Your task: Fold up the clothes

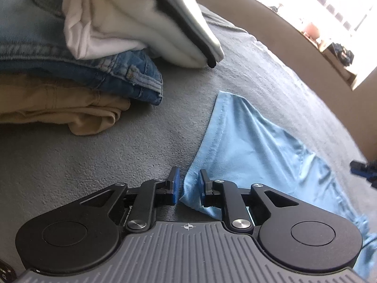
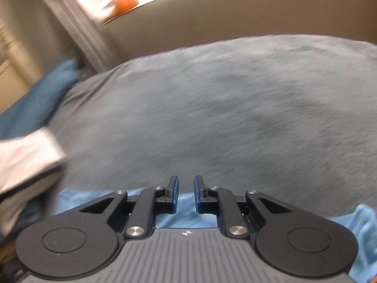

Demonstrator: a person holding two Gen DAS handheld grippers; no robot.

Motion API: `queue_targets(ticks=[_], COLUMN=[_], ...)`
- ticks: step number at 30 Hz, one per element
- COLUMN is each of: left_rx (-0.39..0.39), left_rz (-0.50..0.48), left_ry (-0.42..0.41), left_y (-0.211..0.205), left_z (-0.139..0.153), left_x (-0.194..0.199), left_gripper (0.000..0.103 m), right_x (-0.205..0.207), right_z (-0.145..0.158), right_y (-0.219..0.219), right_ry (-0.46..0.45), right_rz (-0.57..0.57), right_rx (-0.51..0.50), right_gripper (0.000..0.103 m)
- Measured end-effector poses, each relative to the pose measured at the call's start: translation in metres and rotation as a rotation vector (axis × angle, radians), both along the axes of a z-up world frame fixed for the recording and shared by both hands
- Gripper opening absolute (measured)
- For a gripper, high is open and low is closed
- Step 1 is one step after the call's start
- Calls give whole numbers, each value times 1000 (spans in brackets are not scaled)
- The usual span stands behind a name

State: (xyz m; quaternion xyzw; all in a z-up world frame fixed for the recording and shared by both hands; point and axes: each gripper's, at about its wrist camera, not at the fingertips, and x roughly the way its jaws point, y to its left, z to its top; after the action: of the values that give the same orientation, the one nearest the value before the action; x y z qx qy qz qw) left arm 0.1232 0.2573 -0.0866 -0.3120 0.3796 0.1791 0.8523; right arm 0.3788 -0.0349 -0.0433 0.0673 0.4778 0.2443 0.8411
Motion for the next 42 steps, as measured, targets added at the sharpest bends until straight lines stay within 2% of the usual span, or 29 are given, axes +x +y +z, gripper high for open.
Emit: queue_targets(ticks=[7,10,12,15,19,22,26,30,36,40,42], left_rx=[-89,-78,-60,11,197,304,356,306,125,92,60], left_rz=[31,23,21,37,62,59,60,45,-22,13,41], left_ry=[-19,-39,-62,-103,-140,-165,-180,-183,-161,-130,-117], left_y=[5,-5,-11,-23,-41,-53,-63,-62,-70,-68,-63], left_z=[7,15,22,31,42,47,53,63,52,35,28], left_x=[-8,-19,-27,-35,-38,-48,-56,-54,-74,-84,-85], left_gripper=[16,16,23,27,35,41,51,56,59,59,59], right_x=[-64,-80,-85,-93,-96,-102,-112,-123,-133,-136,-137], right_z=[14,18,20,26,35,42,50,59,73,70,61], right_y=[94,125,137,140,127,120,111,104,106,123,139], right_ry=[81,93,100,82,82,64,50,32,-3,3,17], right_rz=[365,430,444,441,397,365,333,307,293,320,347], right_rx=[17,22,12,-20,-52,-98,-127,-147,-160,-169,-188], right_gripper=[19,19,19,19,19,19,19,19,19,20,28])
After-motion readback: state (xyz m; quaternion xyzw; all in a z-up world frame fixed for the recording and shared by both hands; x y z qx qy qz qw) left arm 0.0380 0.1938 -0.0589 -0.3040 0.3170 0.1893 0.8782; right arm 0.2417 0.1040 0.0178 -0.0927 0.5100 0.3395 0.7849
